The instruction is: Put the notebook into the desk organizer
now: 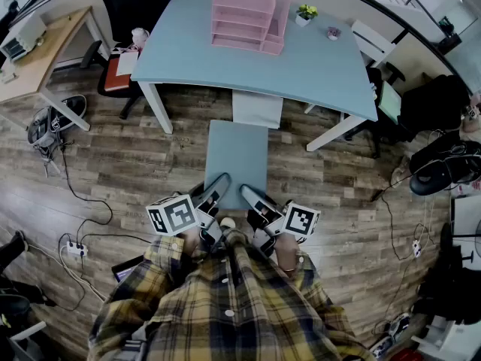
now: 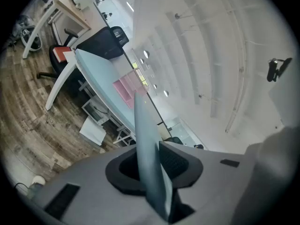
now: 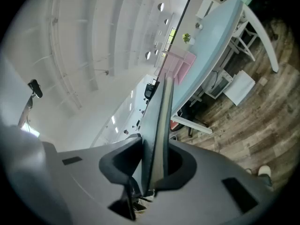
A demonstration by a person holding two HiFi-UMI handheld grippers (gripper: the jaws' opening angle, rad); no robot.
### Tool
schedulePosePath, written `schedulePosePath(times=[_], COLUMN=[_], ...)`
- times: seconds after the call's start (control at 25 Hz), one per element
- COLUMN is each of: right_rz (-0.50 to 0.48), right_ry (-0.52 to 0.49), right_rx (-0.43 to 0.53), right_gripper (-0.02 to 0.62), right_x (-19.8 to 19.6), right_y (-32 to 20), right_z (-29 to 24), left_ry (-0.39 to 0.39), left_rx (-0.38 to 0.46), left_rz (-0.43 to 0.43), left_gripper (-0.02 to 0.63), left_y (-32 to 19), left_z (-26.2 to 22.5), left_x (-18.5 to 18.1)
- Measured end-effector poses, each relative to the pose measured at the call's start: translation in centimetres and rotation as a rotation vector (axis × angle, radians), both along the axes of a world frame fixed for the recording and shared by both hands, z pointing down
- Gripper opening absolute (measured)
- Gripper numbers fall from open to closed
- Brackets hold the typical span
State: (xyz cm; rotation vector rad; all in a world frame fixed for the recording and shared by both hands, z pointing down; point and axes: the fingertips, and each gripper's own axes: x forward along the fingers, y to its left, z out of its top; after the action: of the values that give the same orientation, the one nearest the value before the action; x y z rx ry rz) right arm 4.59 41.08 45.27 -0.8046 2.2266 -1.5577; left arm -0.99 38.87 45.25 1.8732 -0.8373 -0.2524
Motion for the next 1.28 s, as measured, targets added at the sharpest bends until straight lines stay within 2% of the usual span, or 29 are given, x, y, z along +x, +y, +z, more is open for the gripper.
schedulePosePath(times=[0.36, 0.76, 1.04, 1.28], right_rz=[-0.042, -0.061, -0.055, -0.035], right_ry=[0.009, -0.002, 0.044, 0.017], right_rx=[0.040, 0.033, 0.032, 0.071], right_gripper=[0.095, 0.094, 0.095, 0.095], right_x=[1.6, 2.1, 1.4, -0.3], right_y=[0.0, -1.8, -7.6, -15.1], right_z=[-0.2, -0.1, 0.6, -1.1], left_ry=[0.017, 0.011, 0.026, 0.031], left_rx=[0.024, 0.031, 0.039, 0.059], left_rz=[-0.020, -0.046, -0.053, -0.030], left_gripper=[0.087, 0.087, 0.087, 0.086], left_y=[0.0, -1.7, -7.5, -15.1], left_z=[-0.2, -0.5, -0.3, -1.4], left_x=[1.5, 1.9, 0.7, -0.5])
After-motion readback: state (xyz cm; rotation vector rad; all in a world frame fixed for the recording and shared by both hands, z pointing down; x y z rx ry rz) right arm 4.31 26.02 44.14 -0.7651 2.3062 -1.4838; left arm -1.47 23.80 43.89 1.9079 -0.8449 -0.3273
